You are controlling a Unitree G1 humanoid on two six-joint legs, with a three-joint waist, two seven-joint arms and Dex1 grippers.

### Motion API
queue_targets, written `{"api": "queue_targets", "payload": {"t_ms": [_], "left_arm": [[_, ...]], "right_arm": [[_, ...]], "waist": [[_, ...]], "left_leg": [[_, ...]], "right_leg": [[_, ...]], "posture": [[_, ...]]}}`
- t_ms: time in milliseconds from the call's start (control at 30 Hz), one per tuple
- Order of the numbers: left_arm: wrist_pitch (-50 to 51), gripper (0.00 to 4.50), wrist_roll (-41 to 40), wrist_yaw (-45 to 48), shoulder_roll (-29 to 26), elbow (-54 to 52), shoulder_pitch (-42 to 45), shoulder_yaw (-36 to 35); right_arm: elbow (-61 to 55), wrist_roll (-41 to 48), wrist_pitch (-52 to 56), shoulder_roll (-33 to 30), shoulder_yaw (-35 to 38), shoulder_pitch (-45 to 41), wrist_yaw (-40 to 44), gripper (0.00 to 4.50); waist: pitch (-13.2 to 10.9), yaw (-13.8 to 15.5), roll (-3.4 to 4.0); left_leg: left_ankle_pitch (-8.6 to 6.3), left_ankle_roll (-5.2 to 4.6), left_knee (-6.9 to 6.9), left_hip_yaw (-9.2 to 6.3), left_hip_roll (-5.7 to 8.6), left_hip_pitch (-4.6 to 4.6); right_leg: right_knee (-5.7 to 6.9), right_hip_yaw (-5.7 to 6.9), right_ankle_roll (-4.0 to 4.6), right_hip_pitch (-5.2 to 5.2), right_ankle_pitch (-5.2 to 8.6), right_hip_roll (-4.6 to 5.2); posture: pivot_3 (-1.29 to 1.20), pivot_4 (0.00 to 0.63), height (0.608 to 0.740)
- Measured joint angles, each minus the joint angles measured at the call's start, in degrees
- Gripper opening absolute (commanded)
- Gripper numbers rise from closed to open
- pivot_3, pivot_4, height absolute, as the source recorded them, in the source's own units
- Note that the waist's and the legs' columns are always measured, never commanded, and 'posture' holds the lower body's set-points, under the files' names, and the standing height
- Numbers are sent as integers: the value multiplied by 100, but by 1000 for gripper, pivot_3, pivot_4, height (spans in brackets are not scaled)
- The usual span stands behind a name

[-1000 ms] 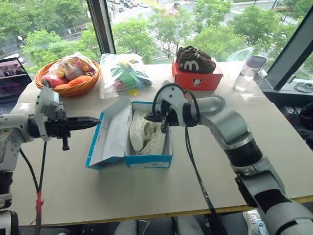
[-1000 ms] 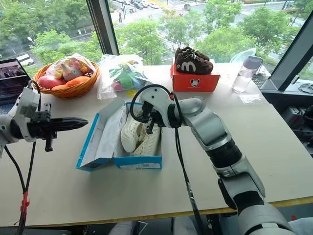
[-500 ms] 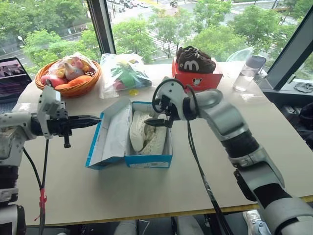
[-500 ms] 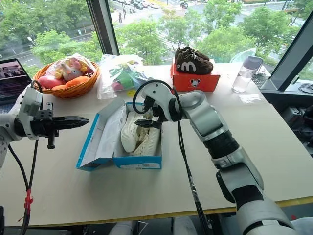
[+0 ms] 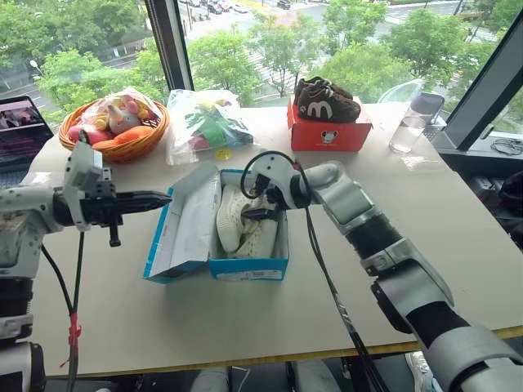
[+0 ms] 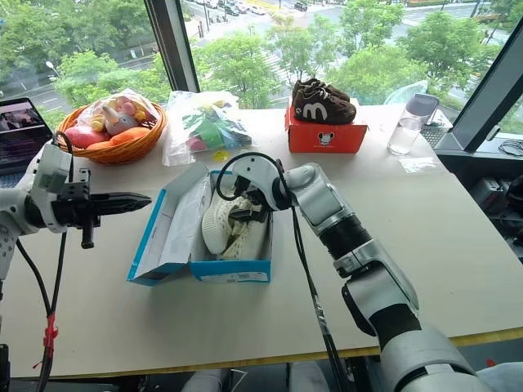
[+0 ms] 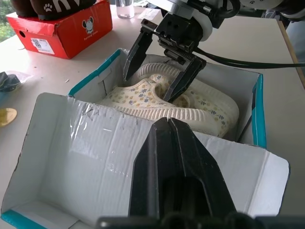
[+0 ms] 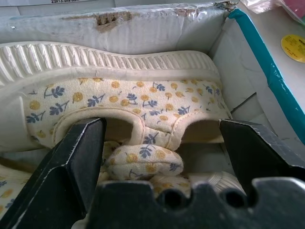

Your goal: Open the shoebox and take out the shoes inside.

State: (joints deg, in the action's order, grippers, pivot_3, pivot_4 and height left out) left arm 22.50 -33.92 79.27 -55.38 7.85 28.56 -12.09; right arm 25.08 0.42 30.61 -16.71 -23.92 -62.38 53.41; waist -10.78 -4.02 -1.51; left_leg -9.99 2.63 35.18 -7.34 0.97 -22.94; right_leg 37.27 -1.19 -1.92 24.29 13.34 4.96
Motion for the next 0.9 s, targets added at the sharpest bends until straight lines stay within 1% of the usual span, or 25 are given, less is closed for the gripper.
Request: {"api": "queue_targets", "payload": {"t_ms": [33, 200, 233, 333, 367, 467, 667, 800, 900], "left_arm": [[4, 0, -1, 2, 0, -28, -40, -27], [36, 0, -37, 6, 0, -43, -101, -59], [61, 0, -82, 5, 0, -47, -101, -77], [88, 0, -146, 3, 0, -66, -101, -147], [95, 0, -150, 2, 0, -66, -101, -156], [110, 0, -158, -10, 14, -75, -112, -162], [24, 0, -174, -141, 248, -116, -227, -182], [-46, 0, -206, -319, 489, -194, -388, -245], [-102, 0, -226, -511, 801, -249, -619, -281]], "right_arm": [[-43, -26, 0, -5, 0, 9, 10, 3361], [-211, -45, 46, -7, -3, 61, 30, 1718], [-243, -44, 101, -9, -2, 67, 35, 1324], [-348, -36, 219, -32, 2, 98, 83, 322], [-378, -34, 226, -34, 2, 114, 103, 90], [-421, -19, 253, -27, 17, 138, 112, 90], [-435, 90, 384, 40, 219, 213, 89, 90], [-500, 217, 560, 178, 434, 297, -41, 90], [-564, 368, 772, 279, 687, 370, -170, 90]], "waist": [[0, -1, 0], [0, -2, 0], [0, -3, 0], [0, -10, 0], [0, -10, 0], [0, -7, 0], [0, -6, 0], [0, -10, 0], [0, -1, 0]], "left_leg": [[0, 0, 0, 0, 0, 0], [0, 0, 1, 0, 0, -1], [0, 0, 1, 0, 0, -1], [0, 0, 0, 0, 0, -1], [0, 0, 0, 0, 0, -1], [0, 0, 1, 0, 0, -1], [0, 0, 1, 0, 0, -1], [0, 0, 3, 0, 1, 1], [0, 0, 5, 0, 2, 3]], "right_leg": [[1, 0, 0, 1, 0, 0], [3, 0, 0, 2, 0, 0], [3, 0, 0, 2, 0, 0], [3, 0, 0, 3, 0, 0], [3, 0, 0, 3, 0, 0], [4, 0, 0, 2, 0, 0], [7, -1, 1, 3, -1, 0], [19, -4, 3, 5, -2, 0], [29, -6, 16, 7, -9, 1]], "posture": [[0, 150, 740], [0, 150, 740], [0, 150, 740], [0, 150, 740], [0, 150, 740], [0, 150, 740], [0, 150, 740], [0, 150, 740], [0, 150, 740]]}}
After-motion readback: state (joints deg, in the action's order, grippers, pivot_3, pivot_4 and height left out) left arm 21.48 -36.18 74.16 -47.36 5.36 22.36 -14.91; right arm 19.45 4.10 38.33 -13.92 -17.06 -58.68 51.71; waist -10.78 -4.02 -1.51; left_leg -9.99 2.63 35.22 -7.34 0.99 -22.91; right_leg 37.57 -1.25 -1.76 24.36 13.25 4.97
